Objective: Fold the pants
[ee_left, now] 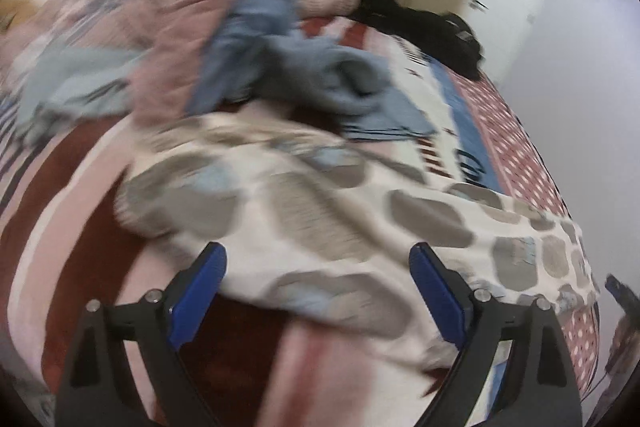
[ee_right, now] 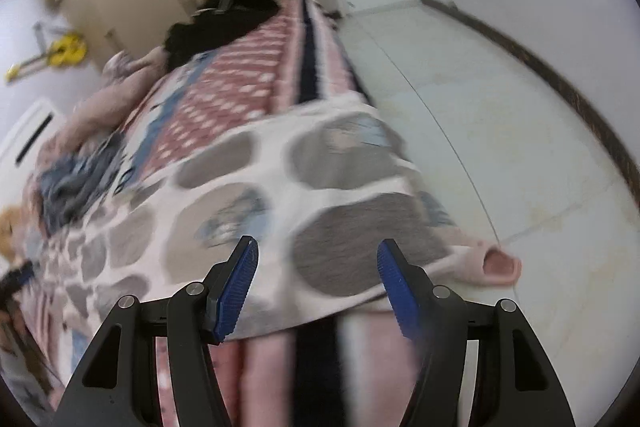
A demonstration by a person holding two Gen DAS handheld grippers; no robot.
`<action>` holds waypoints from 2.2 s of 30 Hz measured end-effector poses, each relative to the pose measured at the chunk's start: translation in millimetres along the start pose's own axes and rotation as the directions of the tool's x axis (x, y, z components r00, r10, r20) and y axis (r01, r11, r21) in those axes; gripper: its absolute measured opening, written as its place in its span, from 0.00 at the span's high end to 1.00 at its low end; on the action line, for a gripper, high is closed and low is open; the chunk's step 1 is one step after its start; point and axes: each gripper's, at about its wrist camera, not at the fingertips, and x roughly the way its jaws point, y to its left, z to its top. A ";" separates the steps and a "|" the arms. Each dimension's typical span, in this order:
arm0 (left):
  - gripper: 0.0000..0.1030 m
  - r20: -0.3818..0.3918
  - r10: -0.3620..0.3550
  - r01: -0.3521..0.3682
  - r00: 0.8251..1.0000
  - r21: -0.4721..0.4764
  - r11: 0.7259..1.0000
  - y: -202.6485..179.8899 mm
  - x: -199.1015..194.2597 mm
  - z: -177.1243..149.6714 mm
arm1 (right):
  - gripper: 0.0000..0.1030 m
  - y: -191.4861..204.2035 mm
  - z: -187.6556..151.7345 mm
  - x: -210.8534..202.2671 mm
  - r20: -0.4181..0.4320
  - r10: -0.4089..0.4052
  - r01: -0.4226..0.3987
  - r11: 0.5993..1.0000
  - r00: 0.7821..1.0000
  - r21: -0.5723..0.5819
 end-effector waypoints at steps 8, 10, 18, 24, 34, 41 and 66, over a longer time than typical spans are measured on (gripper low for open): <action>0.12 -0.015 -0.072 0.067 0.997 -0.224 0.972 86.2 9.6 -22.3 | 0.40 121.0 -7.3 -38.9 0.125 0.141 -0.117 0.975 0.982 -0.188; 0.12 -0.005 -0.083 0.079 0.997 -0.266 0.961 99.9 21.7 -21.1 | 0.38 145.6 -9.0 -42.1 0.125 0.163 -0.132 0.966 0.979 -0.223; 0.24 0.078 -0.201 0.216 0.976 -0.398 0.892 130.0 61.4 1.5 | 0.38 220.5 -21.2 -44.6 0.094 0.204 -0.165 0.933 0.974 -0.319; 0.72 0.082 -0.194 0.211 0.977 -0.442 0.872 129.0 82.9 17.6 | 0.38 241.6 -18.9 -40.8 0.078 0.218 -0.185 0.935 0.973 -0.304; 0.92 0.150 -0.098 0.155 0.984 -0.445 0.882 148.6 53.2 30.8 | 0.38 248.1 -18.6 -36.8 0.068 0.218 -0.190 0.938 0.974 -0.289; 0.93 0.163 -0.005 0.073 0.987 -0.417 0.906 167.0 31.4 38.0 | 0.38 237.2 -21.6 -33.5 0.059 0.219 -0.197 0.946 0.974 -0.258; 0.95 0.412 0.021 -0.037 0.911 0.030 0.999 21.2 -83.5 82.9 | 0.38 212.6 -30.6 -26.4 0.056 0.265 -0.249 0.947 0.962 -0.204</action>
